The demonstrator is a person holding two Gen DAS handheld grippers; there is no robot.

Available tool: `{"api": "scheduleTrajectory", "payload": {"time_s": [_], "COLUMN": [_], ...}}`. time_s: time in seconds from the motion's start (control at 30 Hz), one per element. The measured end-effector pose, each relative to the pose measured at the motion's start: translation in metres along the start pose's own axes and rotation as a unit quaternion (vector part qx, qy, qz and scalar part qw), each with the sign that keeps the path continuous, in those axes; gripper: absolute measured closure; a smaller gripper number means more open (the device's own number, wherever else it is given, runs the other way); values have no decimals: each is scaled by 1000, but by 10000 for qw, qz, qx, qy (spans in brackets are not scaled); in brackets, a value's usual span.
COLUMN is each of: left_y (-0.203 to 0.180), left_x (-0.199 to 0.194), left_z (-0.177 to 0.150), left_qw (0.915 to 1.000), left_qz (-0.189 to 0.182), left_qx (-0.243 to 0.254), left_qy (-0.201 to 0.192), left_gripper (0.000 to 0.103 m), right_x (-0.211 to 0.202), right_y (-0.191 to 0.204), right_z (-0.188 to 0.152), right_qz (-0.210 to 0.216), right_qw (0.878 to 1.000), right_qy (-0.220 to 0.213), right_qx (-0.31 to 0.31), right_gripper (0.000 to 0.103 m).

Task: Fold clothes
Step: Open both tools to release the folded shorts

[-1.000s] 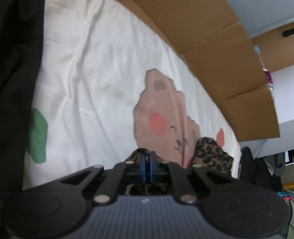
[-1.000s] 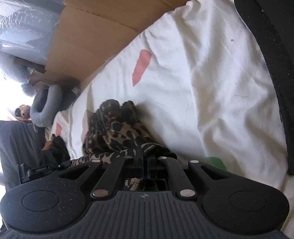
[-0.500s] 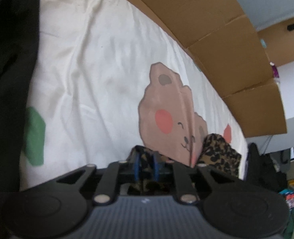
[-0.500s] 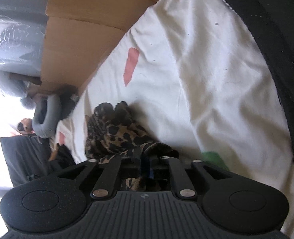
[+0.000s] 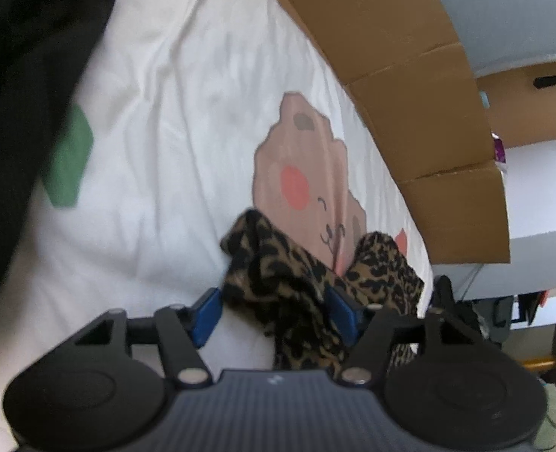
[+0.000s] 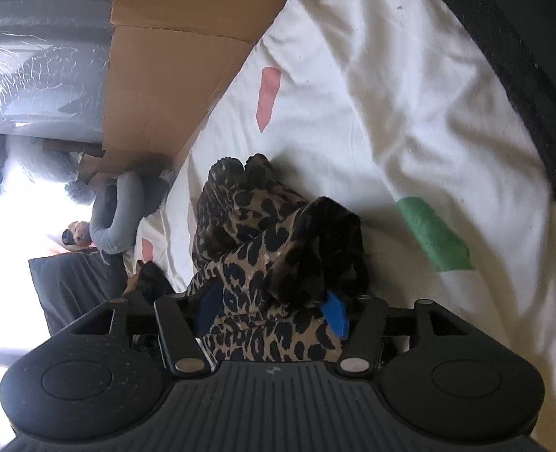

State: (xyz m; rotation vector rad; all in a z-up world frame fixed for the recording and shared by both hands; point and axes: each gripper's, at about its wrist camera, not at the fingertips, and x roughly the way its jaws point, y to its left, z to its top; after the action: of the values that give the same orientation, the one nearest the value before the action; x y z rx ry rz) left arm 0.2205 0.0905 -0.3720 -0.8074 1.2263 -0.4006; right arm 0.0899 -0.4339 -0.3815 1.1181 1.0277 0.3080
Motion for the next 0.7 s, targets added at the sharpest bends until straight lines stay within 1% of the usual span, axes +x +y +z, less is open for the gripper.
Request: {"api": "scheduleTrajectory", "payload": {"time_s": [0.13,0.3,0.4,0.47,0.57,0.7], "left_y": [1,-5,-15,-23,-31,-39], "left_x": [12,16,9,3,-2,-2], "left_z": [-12,-19,-16,-13,-7,4], "left_qw": [9996,9994,9988,9980,9970,9961], "left_qz": [-216,-290,-339,-438,-560,-623], "left_qx": [-142,-43,129,217,284,307], "left_qy": [77,-156,-320,-399,-459,-545], "left_gripper": [36,36,36,36,36,37], "right_x": [9,21,26,27,29,31], "right_y": [-2,3,10,17,25,30], "right_z": [-1,-2,-1,1,5,13], "right_qz": [68,145,192,294,343,311], "right_qw": [9999,9997,9997,9995,9993,9994], "right_qy": [-48,-74,-95,-113,-129,-147], "right_qx": [125,160,135,90,15,-64], "right_gripper": [40,40,39,39,39,39]}}
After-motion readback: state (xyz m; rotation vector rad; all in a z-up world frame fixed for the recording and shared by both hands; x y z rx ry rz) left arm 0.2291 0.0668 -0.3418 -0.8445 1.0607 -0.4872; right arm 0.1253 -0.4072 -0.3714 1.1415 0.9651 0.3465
